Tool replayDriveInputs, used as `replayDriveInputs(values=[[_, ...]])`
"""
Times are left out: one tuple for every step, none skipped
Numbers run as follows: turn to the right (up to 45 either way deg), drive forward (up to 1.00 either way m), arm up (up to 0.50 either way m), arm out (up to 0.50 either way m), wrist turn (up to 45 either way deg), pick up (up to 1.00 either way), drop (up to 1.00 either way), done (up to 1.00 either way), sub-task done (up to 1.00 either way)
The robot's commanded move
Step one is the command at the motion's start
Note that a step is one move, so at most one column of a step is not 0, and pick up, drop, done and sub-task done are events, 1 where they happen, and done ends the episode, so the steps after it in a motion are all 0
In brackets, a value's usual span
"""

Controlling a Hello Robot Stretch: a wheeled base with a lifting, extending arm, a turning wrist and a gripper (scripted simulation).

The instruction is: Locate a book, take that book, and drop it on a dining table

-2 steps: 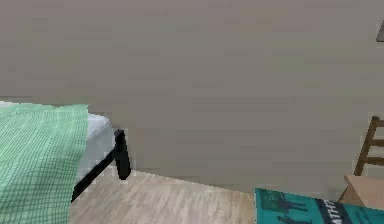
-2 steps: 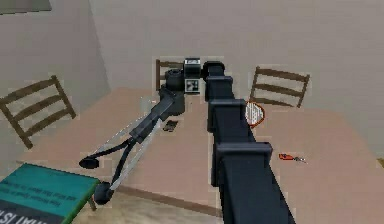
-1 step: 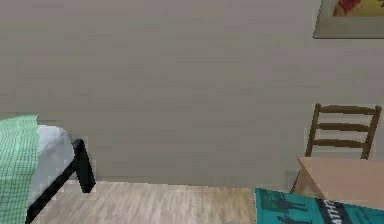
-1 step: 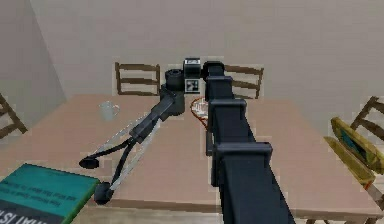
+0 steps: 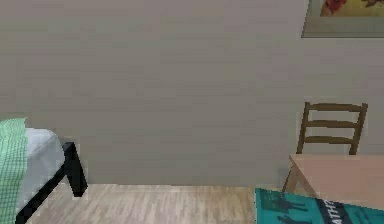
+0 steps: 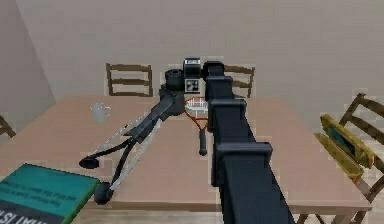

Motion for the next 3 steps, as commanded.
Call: replayDriveInputs(values=[[0.0, 0.00, 0.00, 0.18, 0.0, 0.00, 0.00, 0.00, 0.00], [0.0, 0.00, 0.00, 0.00, 45.0, 0.00, 0.00, 0.00, 0.00], [0.0, 0.00, 0.00, 0.00, 45.0, 0.00, 0.00, 0.00, 0.00]])
